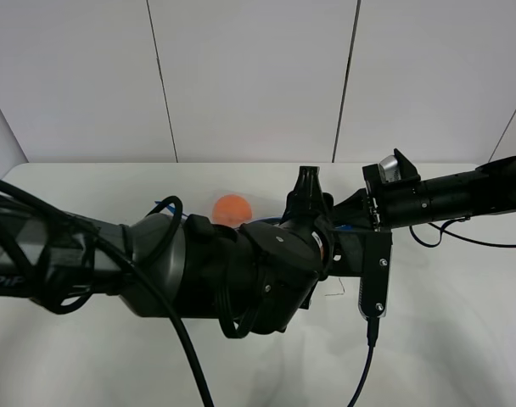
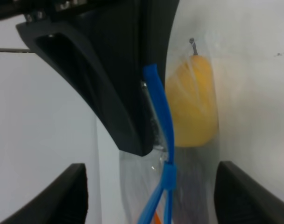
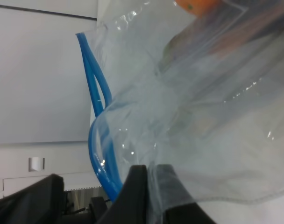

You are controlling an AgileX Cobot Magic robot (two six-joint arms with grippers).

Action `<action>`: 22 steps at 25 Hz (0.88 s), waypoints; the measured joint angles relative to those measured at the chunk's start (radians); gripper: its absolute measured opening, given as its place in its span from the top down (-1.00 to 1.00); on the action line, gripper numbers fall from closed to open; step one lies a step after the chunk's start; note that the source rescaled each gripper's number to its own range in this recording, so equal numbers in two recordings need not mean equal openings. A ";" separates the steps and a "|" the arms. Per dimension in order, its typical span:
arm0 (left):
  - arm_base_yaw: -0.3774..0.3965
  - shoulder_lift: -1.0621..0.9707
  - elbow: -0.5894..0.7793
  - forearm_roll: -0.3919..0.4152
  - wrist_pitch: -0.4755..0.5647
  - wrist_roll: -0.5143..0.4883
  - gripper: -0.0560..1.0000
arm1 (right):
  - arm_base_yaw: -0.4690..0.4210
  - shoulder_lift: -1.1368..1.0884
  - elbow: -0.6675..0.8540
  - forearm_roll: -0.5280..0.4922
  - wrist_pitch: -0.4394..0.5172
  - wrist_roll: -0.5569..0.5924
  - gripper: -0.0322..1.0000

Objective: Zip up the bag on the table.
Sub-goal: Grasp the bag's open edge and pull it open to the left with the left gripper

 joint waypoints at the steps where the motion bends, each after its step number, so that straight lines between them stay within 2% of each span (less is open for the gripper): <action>1: 0.000 0.000 0.000 0.004 0.000 0.000 -0.26 | 0.000 0.000 0.000 0.001 0.000 0.000 0.94; 10: 0.001 0.000 0.000 0.041 -0.001 -0.023 0.06 | 0.000 0.000 0.000 0.001 0.000 0.000 0.94; 22: 0.017 0.000 0.000 0.042 -0.013 -0.030 0.11 | 0.000 0.000 0.000 0.004 0.000 0.000 0.94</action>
